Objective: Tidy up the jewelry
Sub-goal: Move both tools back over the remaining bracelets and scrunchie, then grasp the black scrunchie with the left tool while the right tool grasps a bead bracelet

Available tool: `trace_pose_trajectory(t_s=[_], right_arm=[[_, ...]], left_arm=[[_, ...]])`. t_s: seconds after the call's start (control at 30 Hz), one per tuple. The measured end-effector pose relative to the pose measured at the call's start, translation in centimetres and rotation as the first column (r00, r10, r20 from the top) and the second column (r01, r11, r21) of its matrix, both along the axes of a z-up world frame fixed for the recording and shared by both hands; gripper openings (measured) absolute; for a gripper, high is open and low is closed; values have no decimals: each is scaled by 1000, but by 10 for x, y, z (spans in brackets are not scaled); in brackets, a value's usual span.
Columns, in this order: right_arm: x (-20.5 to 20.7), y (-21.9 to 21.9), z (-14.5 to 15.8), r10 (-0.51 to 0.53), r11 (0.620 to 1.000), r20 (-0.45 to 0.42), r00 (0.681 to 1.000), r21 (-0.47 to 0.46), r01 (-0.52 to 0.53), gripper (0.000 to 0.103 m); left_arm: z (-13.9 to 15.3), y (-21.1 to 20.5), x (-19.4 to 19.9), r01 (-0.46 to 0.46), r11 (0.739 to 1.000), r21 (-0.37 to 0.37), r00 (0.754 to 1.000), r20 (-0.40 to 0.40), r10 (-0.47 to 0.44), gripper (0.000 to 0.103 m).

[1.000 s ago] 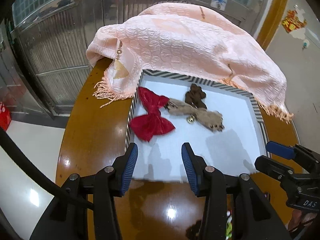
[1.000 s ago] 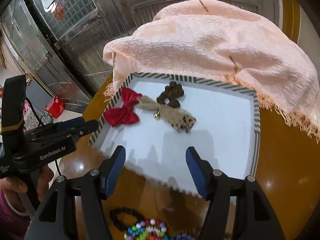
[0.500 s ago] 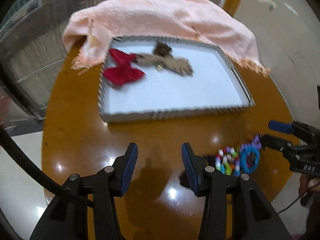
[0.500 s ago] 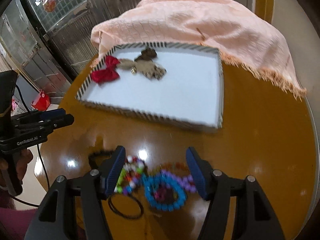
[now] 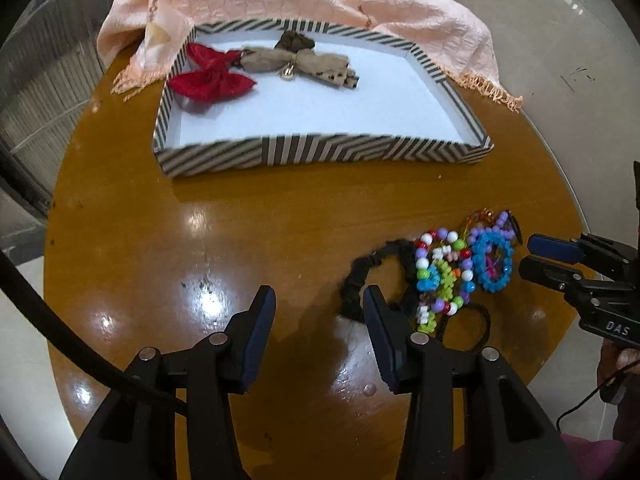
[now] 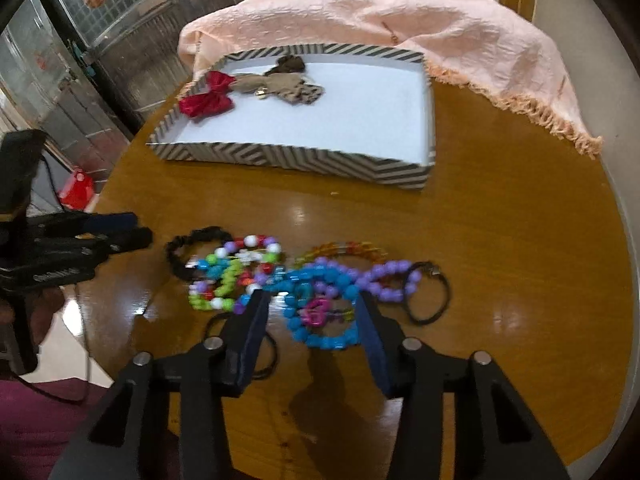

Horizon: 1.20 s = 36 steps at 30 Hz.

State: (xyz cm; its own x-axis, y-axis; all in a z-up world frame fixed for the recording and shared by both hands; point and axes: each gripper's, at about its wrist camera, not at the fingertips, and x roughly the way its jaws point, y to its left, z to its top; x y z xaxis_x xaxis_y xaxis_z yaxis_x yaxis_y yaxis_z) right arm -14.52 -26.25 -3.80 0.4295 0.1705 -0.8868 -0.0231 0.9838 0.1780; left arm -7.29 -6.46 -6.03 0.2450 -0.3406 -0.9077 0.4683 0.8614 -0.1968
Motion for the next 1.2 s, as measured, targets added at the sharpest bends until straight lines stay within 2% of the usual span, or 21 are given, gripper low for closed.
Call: trace_pose_trajectory(t_s=[0.07,0.17,0.6,0.83,0.87,0.97,1.0,1.03,1.2], right_arm=[[6,10,1,19,1000,16,1000,6,-19,30],[19,22,-6,40,999,-1,999,-8,-40,25],[50,36,-30,112,993,-88,990,-20,-114,25],[54,30,-38,88,996,-93,992,10,-87,23],[54,28,-39,81,996,-97,992,29,-79,18],[52,27,-39,83,996,-96,992,45,-79,16],[51,27,-38,88,995,-92,992,49,-84,16],[50,28,-36,93,994,-88,992,57,-88,9],[43,28,-13,100,991,-35,994,90,-96,9]], left_arm=[[-4,0,0,-9,1000,3,1000,-11,9,28],[-4,-1,0,-10,1000,3,1000,-10,10,28],[-11,-17,6,-8,1000,20,1000,-26,9,28],[-22,-33,7,31,997,65,999,-36,-29,28],[-20,-35,6,33,997,63,999,-10,-33,25],[-22,-37,6,44,996,83,999,4,-44,0],[-22,-36,8,41,996,75,999,-5,-41,0],[-22,-34,9,37,997,61,999,-18,-36,0],[-12,-17,16,-7,1000,7,999,-43,8,0]])
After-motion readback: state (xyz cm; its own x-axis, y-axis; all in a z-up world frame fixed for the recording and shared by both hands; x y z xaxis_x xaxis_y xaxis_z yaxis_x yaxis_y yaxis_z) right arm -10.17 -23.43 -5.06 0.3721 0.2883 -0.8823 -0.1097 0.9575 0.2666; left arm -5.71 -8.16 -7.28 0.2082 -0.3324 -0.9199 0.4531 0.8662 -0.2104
